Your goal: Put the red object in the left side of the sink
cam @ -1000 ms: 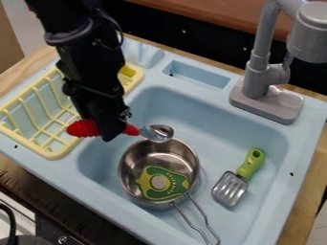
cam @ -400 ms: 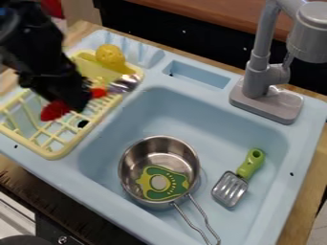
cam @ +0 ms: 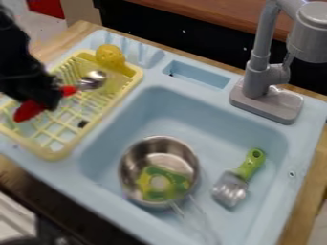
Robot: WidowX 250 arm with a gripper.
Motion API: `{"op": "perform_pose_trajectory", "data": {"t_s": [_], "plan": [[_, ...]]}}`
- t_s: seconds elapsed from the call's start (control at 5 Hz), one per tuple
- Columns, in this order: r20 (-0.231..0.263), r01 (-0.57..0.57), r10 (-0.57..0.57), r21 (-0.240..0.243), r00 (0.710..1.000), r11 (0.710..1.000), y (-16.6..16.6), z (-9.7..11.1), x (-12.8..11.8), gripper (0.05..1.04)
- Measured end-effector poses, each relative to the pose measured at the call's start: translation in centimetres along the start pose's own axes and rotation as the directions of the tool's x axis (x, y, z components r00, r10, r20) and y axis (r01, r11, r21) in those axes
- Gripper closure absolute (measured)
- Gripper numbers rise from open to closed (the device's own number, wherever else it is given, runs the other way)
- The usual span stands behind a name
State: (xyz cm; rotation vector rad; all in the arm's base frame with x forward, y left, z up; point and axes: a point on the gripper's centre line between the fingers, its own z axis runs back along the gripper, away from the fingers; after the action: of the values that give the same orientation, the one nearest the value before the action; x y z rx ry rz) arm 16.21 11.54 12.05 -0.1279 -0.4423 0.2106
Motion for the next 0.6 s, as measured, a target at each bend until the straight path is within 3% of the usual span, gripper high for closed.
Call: {"op": "perform_pose_trajectory", "data": {"t_s": [0.2, 0.4, 0.6], "plan": [[-0.037, -0.031, 0.033, 0.047, 0.999, 0.998, 1.3, -0.6, -0.5, 0.703], [-0.046, -0.085, 0.092, 0.131, 0.995, 0.988, 2.8, -0.9, -0.7, 0.703], [-0.012, -0.159, 0.164, 0.175, 0.986, 0.972, 3.4, -1.9, -0.1, 0.703]]}}
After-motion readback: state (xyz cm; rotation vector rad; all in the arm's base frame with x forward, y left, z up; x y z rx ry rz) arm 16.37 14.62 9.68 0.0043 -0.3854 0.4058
